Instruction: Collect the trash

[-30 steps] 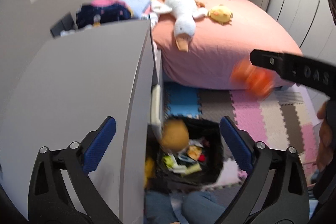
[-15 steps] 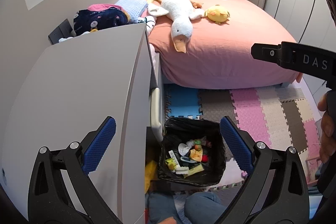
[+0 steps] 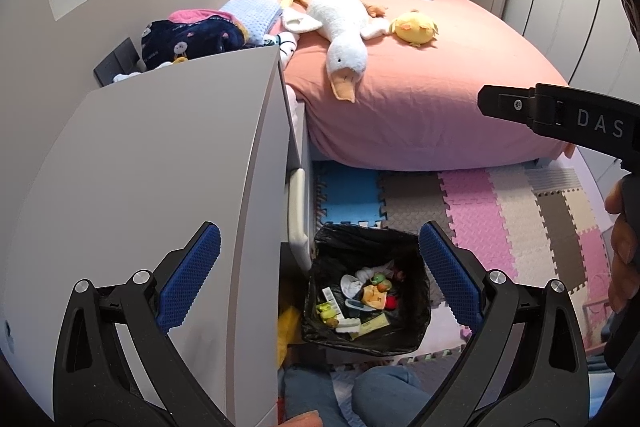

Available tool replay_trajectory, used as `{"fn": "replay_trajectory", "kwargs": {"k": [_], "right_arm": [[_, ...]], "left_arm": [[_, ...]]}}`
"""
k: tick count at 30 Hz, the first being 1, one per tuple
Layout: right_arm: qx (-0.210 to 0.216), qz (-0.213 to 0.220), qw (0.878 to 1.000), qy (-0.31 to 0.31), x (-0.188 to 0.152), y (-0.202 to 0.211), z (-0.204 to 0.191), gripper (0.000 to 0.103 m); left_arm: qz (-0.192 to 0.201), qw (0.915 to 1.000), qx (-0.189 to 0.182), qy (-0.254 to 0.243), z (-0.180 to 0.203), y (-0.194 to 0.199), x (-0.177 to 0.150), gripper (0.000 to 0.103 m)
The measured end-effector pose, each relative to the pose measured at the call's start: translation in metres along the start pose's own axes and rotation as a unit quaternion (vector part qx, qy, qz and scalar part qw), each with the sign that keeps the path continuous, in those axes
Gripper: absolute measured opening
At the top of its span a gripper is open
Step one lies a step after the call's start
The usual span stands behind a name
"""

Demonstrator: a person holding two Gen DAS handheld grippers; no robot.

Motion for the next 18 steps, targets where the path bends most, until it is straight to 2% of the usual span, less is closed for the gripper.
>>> {"fn": "replay_trajectory", "kwargs": {"k": [18], "right_arm": [[-0.001, 0.002, 1.0, 0.001, -0.0002, 0.0025, -0.0021, 0.073]], "left_arm": [[0.008, 1.0, -0.001, -0.001, 0.0023, 0.0044, -0.0004, 0.096]]}}
Point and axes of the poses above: each gripper's, at about its wrist camera, not at the fingertips, and y roughly against the way its jaws point, z to its right, x to its top, the point moved 4 cm from there along -y, roughly the way its jaws point, and after that the axes turned 2 degrees about -y, right-handed, at the moved point
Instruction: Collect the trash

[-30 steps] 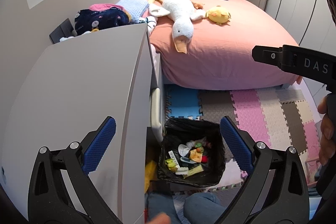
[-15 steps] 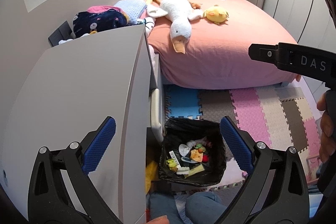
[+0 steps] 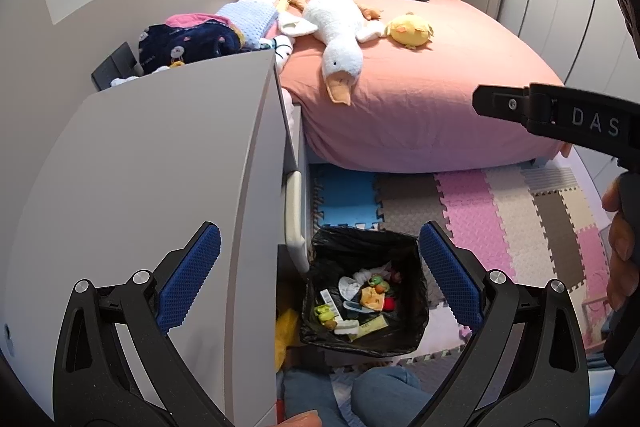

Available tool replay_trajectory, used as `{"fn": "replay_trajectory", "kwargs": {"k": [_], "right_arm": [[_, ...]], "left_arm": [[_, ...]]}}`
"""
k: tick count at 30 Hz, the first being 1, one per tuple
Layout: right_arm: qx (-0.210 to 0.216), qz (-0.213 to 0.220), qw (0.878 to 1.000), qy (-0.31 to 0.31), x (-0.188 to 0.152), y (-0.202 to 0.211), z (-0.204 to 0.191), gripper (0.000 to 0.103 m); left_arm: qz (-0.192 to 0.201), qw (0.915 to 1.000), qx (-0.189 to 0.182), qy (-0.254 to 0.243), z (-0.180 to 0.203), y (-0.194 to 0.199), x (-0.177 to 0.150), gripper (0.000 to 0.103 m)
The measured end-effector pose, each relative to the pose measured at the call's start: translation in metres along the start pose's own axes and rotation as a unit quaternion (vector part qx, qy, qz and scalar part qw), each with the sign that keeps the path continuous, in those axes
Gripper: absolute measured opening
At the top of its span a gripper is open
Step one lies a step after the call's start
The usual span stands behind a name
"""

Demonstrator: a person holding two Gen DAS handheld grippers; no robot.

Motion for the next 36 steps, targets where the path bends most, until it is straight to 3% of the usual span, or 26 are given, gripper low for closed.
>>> {"fn": "replay_trajectory", "kwargs": {"k": [36], "right_arm": [[-0.002, 0.0, 1.0, 0.0, -0.0005, -0.0001, -0.0017, 0.073]], "left_arm": [[0.004, 0.9999, -0.013, 0.008, -0.0001, 0.0003, -0.0014, 0.096]]}}
Point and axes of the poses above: each gripper's, at about its wrist camera, not at the fingertips, and y roughly against the way its jaws point, z to its right, x to its top, the point moved 4 cm from there along -y, roughly the way its jaws point, and after that the axes turned 2 degrees about -y, right-handed, at the moved point
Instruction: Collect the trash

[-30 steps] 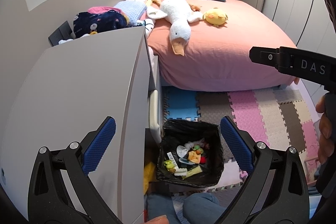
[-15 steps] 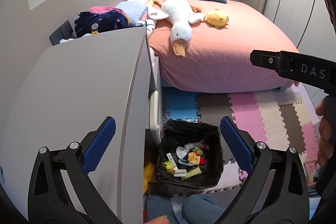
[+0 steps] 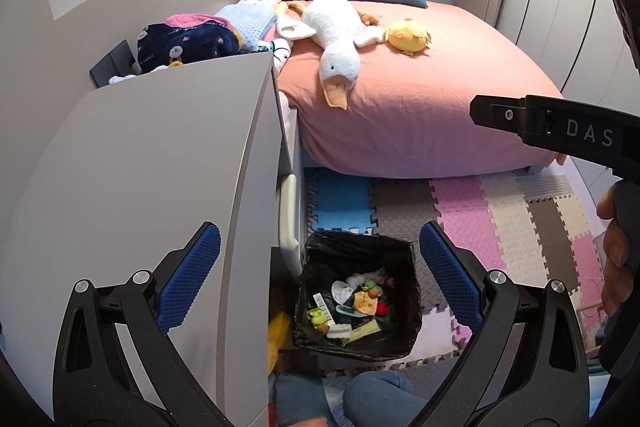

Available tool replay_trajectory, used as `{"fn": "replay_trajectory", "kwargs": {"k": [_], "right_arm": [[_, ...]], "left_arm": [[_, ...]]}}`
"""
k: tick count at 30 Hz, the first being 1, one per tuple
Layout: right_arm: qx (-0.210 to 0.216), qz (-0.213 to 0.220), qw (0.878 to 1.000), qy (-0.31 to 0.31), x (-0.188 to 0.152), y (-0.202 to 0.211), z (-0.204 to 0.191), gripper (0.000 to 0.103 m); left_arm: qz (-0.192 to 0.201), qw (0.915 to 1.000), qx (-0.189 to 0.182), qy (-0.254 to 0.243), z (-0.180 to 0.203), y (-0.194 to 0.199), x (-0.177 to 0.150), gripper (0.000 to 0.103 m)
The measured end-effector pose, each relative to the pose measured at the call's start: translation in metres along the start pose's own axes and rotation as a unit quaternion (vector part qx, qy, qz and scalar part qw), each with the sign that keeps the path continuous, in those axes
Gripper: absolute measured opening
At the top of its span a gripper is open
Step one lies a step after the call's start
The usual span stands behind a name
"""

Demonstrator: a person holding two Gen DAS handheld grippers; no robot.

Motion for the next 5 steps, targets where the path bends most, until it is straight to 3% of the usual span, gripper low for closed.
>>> {"fn": "replay_trajectory", "kwargs": {"k": [5], "right_arm": [[0.0, 0.0, 1.0, 0.0, 0.0, 0.001, 0.0012, 0.073]], "left_arm": [[-0.006, 1.0, 0.0, -0.003, 0.0007, -0.002, -0.0012, 0.096]]}}
Point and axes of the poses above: each gripper's, at about its wrist camera, not at the fingertips, and y roughly against the way its jaws point, z to its right, x to its top, the point moved 4 cm from there along -y, roughly the way its jaws point, and after that the axes turned 2 degrees about -y, right-handed, at the moved point
